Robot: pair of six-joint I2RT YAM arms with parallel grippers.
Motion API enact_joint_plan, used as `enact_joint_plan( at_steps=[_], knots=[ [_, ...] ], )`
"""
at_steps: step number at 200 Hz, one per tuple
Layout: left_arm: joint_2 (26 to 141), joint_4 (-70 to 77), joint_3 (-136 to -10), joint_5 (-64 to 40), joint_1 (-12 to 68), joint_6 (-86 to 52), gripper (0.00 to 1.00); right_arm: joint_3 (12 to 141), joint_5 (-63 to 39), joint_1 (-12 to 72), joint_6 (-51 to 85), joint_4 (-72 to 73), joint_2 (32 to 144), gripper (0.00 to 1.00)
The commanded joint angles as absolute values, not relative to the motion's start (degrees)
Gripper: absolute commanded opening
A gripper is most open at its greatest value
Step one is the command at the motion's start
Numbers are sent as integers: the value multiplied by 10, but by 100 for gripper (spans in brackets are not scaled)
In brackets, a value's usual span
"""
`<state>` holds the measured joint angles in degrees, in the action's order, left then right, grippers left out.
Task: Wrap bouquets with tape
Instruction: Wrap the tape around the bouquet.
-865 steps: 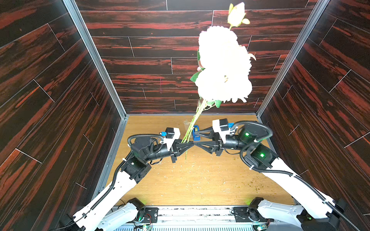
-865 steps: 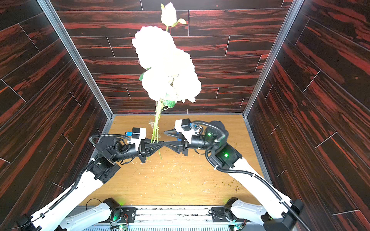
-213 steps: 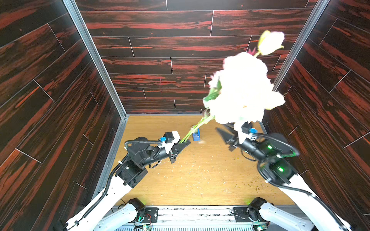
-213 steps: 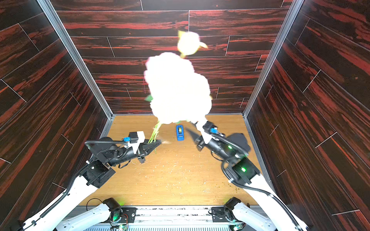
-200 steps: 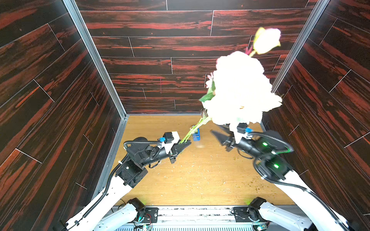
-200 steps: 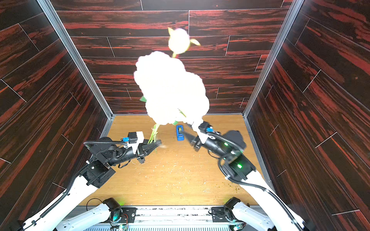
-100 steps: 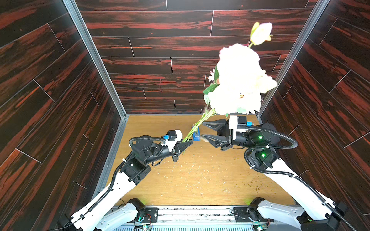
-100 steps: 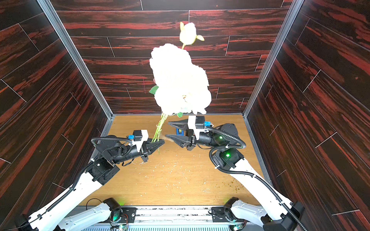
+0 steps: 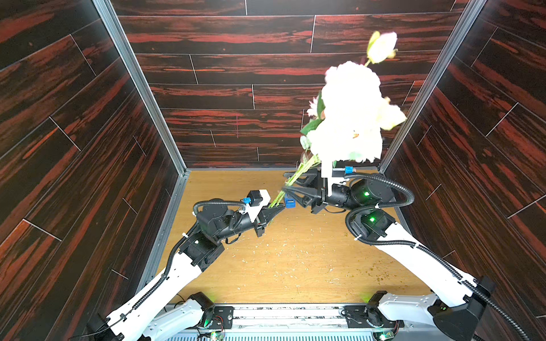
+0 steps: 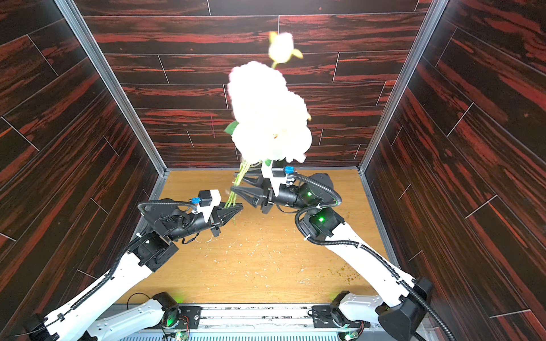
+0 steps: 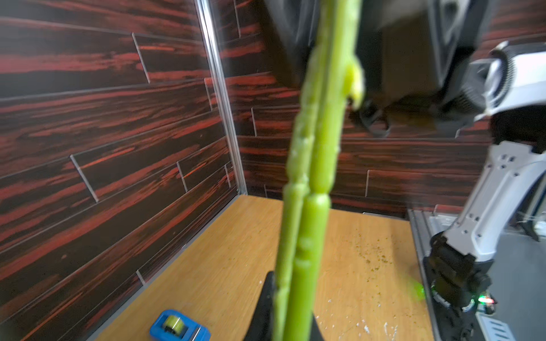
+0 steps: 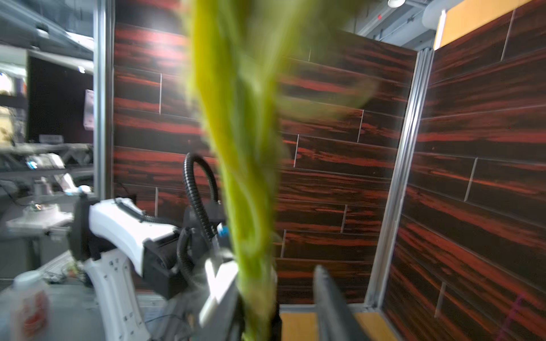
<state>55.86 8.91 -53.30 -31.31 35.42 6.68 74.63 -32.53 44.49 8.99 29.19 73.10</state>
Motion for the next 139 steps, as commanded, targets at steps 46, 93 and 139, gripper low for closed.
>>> enact_joint_plan(
  at_steps=[46,93,139],
  knots=[
    [565,101,-531,-211,355,76,0,797,-239,462,126,282,782,0],
    [551,118,-523,-243,351,21,60,806,-318,462,93,265,765,0],
    [569,113,-545,-526,345,4,74,804,-505,461,131,311,736,0]
  ],
)
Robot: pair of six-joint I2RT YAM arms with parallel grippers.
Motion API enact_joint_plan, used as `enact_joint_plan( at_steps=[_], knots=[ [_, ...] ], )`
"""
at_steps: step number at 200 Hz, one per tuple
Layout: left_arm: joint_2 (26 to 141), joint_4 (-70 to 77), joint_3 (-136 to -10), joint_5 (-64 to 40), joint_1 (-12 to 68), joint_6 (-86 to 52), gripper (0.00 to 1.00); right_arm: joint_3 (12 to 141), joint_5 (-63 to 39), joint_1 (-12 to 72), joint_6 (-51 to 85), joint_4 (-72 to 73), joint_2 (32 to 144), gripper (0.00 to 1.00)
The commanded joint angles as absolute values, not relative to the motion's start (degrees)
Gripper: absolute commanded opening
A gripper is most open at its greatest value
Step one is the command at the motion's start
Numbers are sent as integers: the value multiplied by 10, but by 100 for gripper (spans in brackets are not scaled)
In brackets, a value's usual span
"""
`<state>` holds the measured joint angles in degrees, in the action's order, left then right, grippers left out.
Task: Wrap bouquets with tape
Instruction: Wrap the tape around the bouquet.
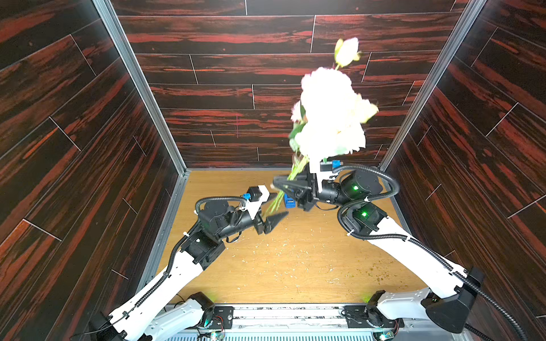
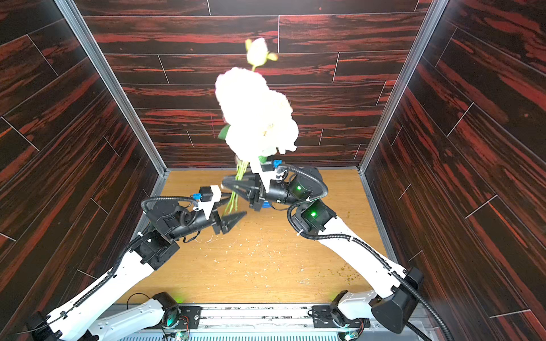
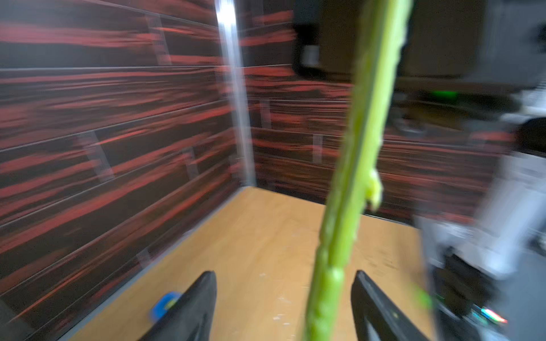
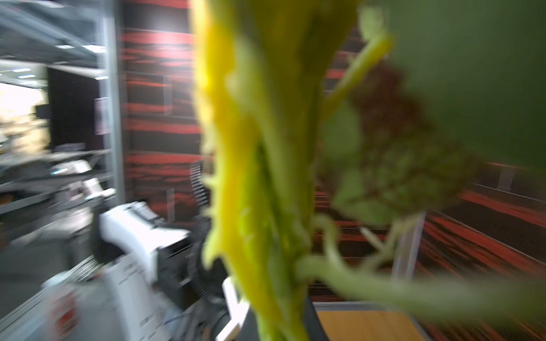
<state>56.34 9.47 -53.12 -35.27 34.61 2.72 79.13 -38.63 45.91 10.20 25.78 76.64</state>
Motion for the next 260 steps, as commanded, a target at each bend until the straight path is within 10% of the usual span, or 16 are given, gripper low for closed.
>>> enact_joint_plan(
  at_steps=[1,23,51,61,92,155,210,260],
  knots=[
    [571,117,-545,-531,345,3,74,803,-508,461,134,317,736,0],
    [595,211,-543,-579,345,-72,58,793,-552,461,191,406,736,0],
    [606,248,-543,-561,346,-90,0,800,-541,461,189,402,733,0],
    [604,260,-540,-528,346,-81,0,798,-504,462,174,382,730,0],
    [583,264,-525,-335,356,-36,0,759,-160,481,119,276,698,44],
    [576,198,-508,-110,410,135,0,760,-34,484,150,266,757,48],
    [596,190,-524,62,472,237,0,794,-15,485,173,236,804,42],
    [613,201,-529,143,488,255,9,783,-21,489,165,261,795,0]
  ],
)
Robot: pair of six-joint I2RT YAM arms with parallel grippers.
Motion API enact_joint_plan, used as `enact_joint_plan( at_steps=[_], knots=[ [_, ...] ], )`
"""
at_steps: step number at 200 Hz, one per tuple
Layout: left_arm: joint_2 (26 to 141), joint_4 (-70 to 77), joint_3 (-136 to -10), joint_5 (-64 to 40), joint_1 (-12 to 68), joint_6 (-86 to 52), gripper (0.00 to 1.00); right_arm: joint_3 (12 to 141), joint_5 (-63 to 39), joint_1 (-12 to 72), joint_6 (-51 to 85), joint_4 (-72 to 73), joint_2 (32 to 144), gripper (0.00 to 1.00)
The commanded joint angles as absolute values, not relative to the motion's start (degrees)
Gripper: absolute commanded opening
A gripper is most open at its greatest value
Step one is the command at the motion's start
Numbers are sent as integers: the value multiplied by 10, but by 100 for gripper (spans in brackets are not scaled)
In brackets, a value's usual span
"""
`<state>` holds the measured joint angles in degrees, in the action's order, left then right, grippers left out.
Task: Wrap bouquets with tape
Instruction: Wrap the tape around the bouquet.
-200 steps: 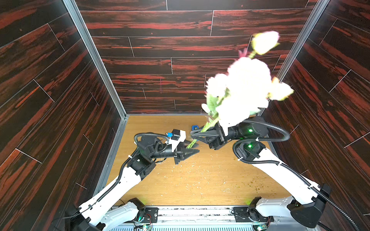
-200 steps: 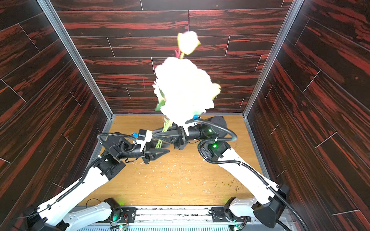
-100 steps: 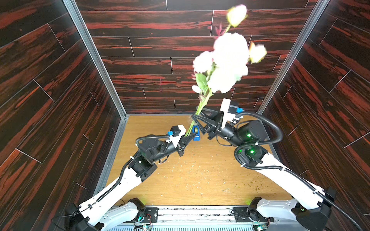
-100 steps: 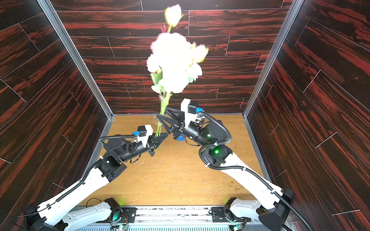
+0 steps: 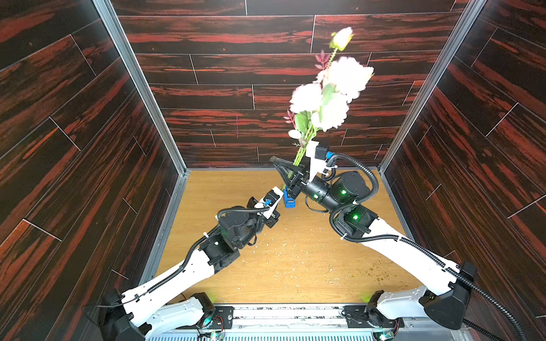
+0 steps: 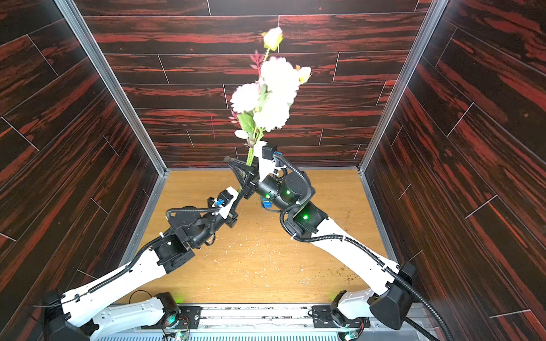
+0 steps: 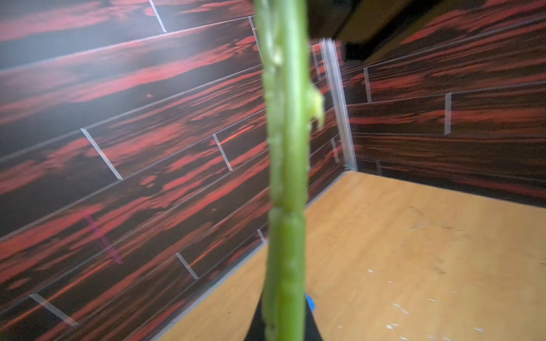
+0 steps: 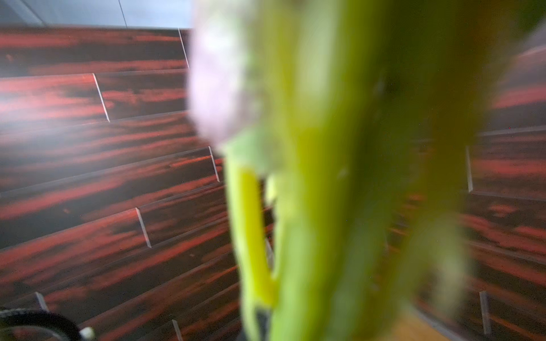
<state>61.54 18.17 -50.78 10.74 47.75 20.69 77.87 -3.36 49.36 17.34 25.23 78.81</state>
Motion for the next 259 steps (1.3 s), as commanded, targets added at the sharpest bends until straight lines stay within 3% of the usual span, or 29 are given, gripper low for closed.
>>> enact_joint_plan(
  at_steps=[1,18,34,55,73,104,120,135,153,173,184,199,215,228,238,259],
  knots=[
    [613,201,-530,142,488,255,12,782,-22,489,164,262,794,0],
    [605,203,-521,135,487,206,51,773,-43,489,137,263,774,0],
    [589,188,-515,55,471,160,72,771,-101,487,97,248,752,0],
    [576,133,-524,-162,427,107,78,776,-285,469,93,253,729,0],
    [572,179,-509,-250,416,50,78,790,-409,463,114,263,722,0],
    [577,284,-485,-362,409,-28,67,790,-473,461,155,317,711,0],
    [590,337,-483,-415,409,-66,54,801,-494,461,178,337,717,0],
    [602,360,-488,-419,408,-94,38,808,-497,461,191,351,724,0],
    [609,358,-493,-423,410,-95,33,814,-482,461,192,349,729,0],
    [610,346,-496,-418,410,-89,19,822,-463,461,188,333,734,0],
    [609,333,-499,-412,411,-74,0,826,-442,461,178,315,735,0],
    [606,312,-503,-371,411,-56,0,830,-403,461,159,278,734,0],
    [600,294,-502,-281,410,-34,0,838,-321,461,138,214,731,27],
    [597,275,-503,-205,410,-21,0,819,-249,463,119,198,723,41],
    [595,268,-501,-164,411,-1,0,798,-213,464,119,210,717,47],
    [599,261,-495,-129,410,30,0,782,-133,464,116,196,719,51]
  ],
)
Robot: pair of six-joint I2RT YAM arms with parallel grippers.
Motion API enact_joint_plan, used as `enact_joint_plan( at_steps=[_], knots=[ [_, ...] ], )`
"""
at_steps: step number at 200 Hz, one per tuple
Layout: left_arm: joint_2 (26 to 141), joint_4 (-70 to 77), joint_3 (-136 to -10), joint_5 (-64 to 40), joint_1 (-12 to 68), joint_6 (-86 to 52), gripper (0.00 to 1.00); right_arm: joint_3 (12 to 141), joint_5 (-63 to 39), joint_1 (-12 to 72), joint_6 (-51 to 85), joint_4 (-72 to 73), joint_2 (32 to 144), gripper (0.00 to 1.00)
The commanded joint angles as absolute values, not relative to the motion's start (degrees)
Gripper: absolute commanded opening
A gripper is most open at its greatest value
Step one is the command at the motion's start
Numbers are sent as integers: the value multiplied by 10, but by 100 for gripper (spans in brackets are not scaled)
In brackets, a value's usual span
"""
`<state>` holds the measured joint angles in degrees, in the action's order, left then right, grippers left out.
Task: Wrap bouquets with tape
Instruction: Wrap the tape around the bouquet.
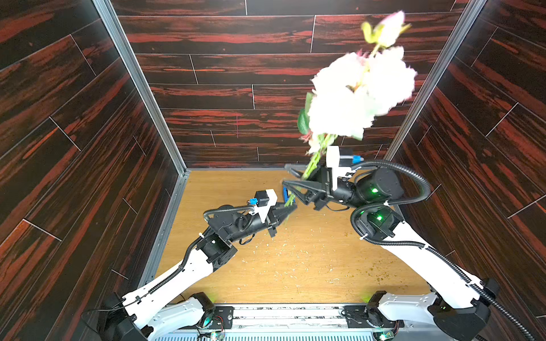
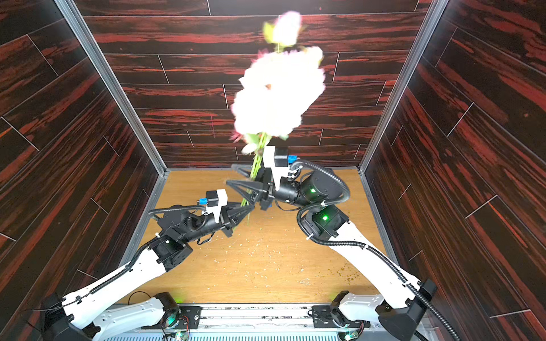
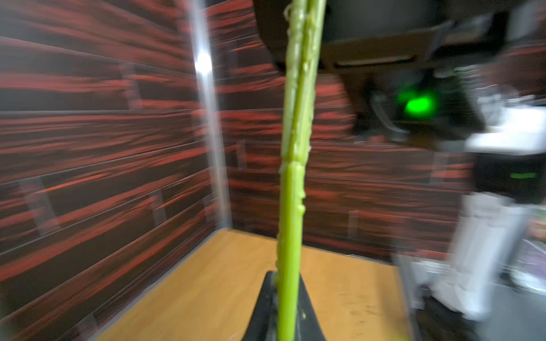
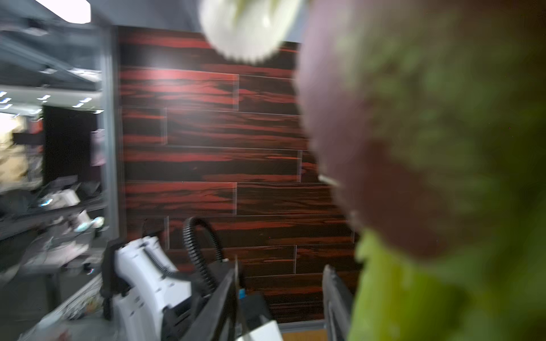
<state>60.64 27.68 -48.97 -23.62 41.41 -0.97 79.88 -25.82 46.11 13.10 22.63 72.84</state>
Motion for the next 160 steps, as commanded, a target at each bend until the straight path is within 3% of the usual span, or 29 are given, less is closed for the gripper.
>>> enact_joint_plan(
  at_steps=[1,101,142,160],
  knots=[
    [599,260,-495,-128,410,30,0,781,-131,464,116,195,719,51],
    [608,261,-486,-41,434,163,0,768,-5,463,141,194,735,50],
    [623,303,-481,96,468,225,0,755,47,463,182,228,741,39],
    [633,320,-485,162,477,248,0,746,42,463,197,250,744,20]
  ],
)
